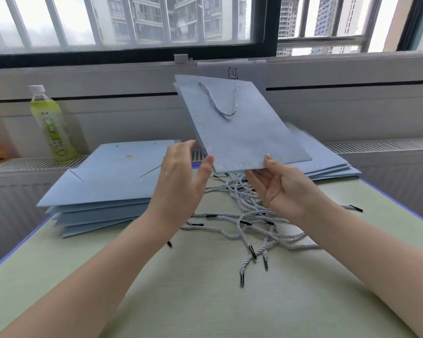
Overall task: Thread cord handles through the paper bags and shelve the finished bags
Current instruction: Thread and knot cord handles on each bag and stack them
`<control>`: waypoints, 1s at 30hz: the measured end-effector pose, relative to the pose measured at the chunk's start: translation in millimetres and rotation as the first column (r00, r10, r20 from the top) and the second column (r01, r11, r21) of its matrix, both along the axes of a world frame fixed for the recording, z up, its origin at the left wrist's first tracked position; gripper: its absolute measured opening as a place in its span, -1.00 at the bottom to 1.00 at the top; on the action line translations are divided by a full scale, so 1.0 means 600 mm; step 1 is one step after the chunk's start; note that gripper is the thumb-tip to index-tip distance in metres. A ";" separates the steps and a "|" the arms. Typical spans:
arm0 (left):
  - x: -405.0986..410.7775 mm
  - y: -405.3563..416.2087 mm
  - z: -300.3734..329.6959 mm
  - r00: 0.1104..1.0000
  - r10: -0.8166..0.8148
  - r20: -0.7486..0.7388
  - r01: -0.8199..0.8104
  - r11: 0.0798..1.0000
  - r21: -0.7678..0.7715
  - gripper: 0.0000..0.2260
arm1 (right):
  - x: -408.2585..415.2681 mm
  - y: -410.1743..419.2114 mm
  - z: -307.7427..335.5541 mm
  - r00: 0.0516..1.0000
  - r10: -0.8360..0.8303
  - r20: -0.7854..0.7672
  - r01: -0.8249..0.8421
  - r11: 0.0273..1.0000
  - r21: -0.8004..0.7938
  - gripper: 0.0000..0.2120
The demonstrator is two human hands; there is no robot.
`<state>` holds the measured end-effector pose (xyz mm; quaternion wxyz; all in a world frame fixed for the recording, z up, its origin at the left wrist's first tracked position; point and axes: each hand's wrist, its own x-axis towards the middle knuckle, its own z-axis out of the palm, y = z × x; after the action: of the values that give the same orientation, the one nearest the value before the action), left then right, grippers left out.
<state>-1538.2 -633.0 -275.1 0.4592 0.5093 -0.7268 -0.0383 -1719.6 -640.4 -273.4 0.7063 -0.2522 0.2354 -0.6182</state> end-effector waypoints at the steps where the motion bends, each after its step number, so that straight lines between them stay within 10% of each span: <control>1: -0.005 0.001 0.001 0.985 -0.069 -0.155 0.089 0.988 0.124 -0.67 | 0.001 0.001 -0.001 1.000 0.010 0.009 -0.010 1.000 0.006 -0.83; 7: -0.007 -0.002 -0.005 0.950 -0.169 -0.264 0.235 0.941 0.244 -0.69 | 0.009 -0.003 -0.011 0.997 -0.016 -0.077 0.017 1.000 0.009 -0.91; 11: 0.000 -0.002 -0.019 0.988 -0.100 0.115 0.074 0.976 0.205 -0.75 | -0.007 -0.022 -0.008 0.960 -0.260 -0.105 0.266 0.963 0.046 -0.95; 16: -0.011 0.008 -0.036 0.831 -0.120 0.543 0.050 0.989 0.141 -0.71 | -0.053 -0.043 -0.012 0.819 -0.471 -0.327 0.509 0.860 0.034 -0.88; 26: -0.011 -0.002 -0.052 0.778 -0.206 0.593 0.087 0.971 0.223 -0.75 | -0.099 -0.061 -0.020 0.797 -0.552 -0.245 0.599 0.772 0.211 -0.93; 30: -0.015 0.001 -0.053 0.757 -0.226 0.613 0.096 0.966 0.238 -0.74 | -0.099 -0.058 -0.027 0.840 -0.508 -0.191 0.540 0.819 0.197 -0.59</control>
<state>-1547.2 -632.7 -307.2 0.1301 0.4690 -0.8732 0.0267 -1779.1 -675.4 -289.8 0.5173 -0.1288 0.4149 -0.7373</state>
